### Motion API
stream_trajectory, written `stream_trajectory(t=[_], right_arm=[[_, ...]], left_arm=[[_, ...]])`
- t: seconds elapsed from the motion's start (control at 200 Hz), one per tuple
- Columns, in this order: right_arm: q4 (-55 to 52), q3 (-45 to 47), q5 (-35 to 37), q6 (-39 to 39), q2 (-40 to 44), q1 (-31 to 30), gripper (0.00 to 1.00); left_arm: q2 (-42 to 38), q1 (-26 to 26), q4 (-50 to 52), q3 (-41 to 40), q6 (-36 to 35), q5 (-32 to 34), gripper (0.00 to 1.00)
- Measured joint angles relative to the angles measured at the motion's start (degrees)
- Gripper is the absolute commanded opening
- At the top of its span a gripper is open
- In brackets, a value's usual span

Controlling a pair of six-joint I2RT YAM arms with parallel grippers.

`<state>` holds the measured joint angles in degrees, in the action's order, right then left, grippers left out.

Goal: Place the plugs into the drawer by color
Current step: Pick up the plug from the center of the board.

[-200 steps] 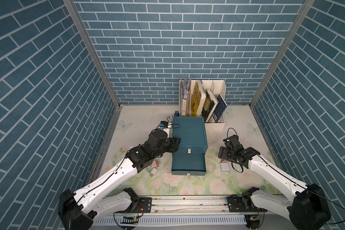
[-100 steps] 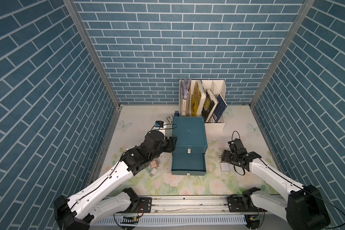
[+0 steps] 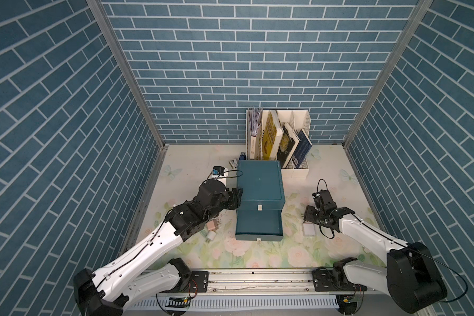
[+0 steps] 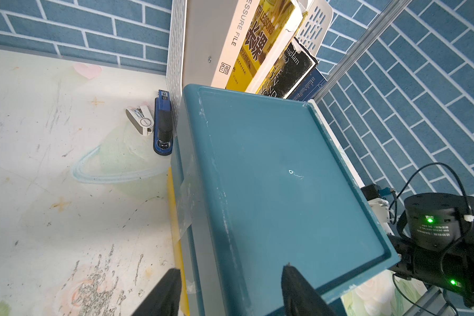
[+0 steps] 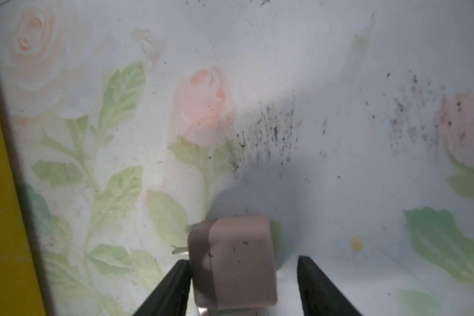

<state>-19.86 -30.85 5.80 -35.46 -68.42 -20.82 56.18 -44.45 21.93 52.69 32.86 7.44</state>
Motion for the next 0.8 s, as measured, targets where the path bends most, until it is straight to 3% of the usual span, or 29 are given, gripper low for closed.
stream_trajectory(t=[0.135,0.28,0.35,0.435,0.52,0.59,0.8], right_arm=[[0.90,0.48,-0.22,0.02,-0.26,0.00,0.57],[1.53,0.90,-0.20,0.46,-0.90,0.09,0.56],[1.68,0.94,-0.20,0.74,-1.16,0.11,0.45],[2.19,1.01,-0.17,0.98,-1.16,0.11,0.43],[2.21,1.05,-0.02,0.98,-1.09,0.13,0.28],[1.62,1.05,0.02,0.98,-0.61,0.11,0.22],[-6.56,-1.53,1.84,0.74,12.61,-2.73,0.09]], left_arm=[[0.02,0.00,-0.02,-0.13,0.11,-0.02,0.64],[0.02,0.00,-0.33,-0.61,0.13,-0.04,0.64],[0.02,0.00,-0.37,-0.76,0.13,-0.17,0.63],[0.02,0.00,-0.42,-1.03,0.13,-0.22,0.64],[0.02,0.00,-0.35,-1.29,0.13,-0.22,0.64],[0.00,0.00,-0.39,-1.36,0.15,-0.24,0.64],[-0.33,0.00,-0.61,-1.62,0.24,-0.94,0.64]])
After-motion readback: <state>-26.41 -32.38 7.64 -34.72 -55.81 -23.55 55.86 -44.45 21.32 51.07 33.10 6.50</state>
